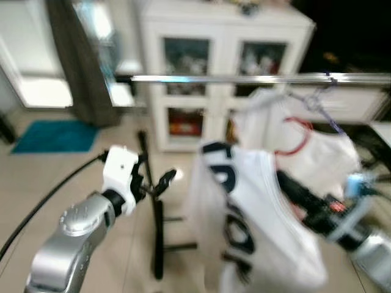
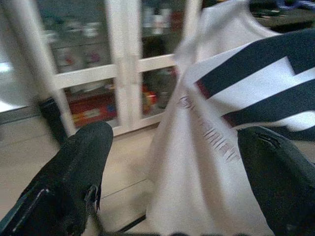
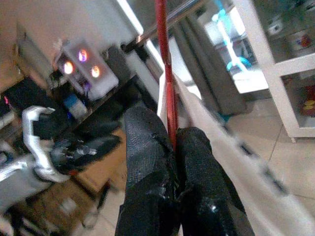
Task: Hang hanger
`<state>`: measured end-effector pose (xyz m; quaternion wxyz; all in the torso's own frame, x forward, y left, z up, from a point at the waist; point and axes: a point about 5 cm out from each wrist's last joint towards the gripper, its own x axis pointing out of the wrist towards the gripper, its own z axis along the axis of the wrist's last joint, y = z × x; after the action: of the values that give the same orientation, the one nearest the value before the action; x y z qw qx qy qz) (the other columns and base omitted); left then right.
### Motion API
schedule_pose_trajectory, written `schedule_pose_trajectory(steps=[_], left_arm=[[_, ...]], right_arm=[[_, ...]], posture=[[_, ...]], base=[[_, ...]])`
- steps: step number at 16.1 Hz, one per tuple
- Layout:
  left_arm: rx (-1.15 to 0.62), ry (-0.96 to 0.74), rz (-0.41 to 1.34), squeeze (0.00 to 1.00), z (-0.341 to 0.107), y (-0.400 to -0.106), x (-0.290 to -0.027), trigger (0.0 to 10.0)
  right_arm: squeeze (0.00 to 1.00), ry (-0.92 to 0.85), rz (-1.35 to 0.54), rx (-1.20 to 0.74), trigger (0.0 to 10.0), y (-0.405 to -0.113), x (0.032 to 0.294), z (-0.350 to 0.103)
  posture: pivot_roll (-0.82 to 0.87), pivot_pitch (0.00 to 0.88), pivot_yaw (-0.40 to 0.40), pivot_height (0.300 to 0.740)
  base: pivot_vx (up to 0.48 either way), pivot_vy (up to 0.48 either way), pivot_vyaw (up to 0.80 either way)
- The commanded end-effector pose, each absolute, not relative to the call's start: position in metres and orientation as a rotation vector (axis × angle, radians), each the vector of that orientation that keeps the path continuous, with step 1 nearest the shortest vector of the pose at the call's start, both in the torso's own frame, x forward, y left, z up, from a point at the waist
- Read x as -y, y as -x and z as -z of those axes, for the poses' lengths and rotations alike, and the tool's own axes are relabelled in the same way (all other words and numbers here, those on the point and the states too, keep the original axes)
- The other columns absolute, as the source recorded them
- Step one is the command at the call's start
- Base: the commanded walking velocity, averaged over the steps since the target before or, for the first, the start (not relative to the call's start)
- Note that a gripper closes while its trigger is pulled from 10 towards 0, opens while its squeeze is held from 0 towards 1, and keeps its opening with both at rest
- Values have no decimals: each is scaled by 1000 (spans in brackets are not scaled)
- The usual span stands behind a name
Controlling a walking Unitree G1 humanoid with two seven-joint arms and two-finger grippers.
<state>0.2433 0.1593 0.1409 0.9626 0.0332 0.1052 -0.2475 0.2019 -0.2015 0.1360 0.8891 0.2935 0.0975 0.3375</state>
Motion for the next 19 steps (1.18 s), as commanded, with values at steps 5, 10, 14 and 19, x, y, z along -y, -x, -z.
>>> schedule_pose_trajectory(steps=[5,10,14,19], left_arm=[[-227,-88,529,361,-133,-241,-148,10000],[-229,-95,524,345,-133,-243,-149,10000],[-213,-132,539,345,-134,-247,-149,10000],[-221,-90,698,1000,-137,-254,-141,10000]], right_arm=[[0,-488,-578,-217,10000,-222,201,-126],[0,-396,-593,-188,10000,-231,200,-131],[0,-302,-623,-193,10000,-232,196,-132],[0,-95,-723,-145,10000,-247,181,-144]], posture=[[-38,0,-19,740],[-42,0,-14,740],[-48,0,-15,740],[-51,0,-25,740]], base=[[0,-300,480],[0,-178,0],[0,0,0],[0,0,0]])
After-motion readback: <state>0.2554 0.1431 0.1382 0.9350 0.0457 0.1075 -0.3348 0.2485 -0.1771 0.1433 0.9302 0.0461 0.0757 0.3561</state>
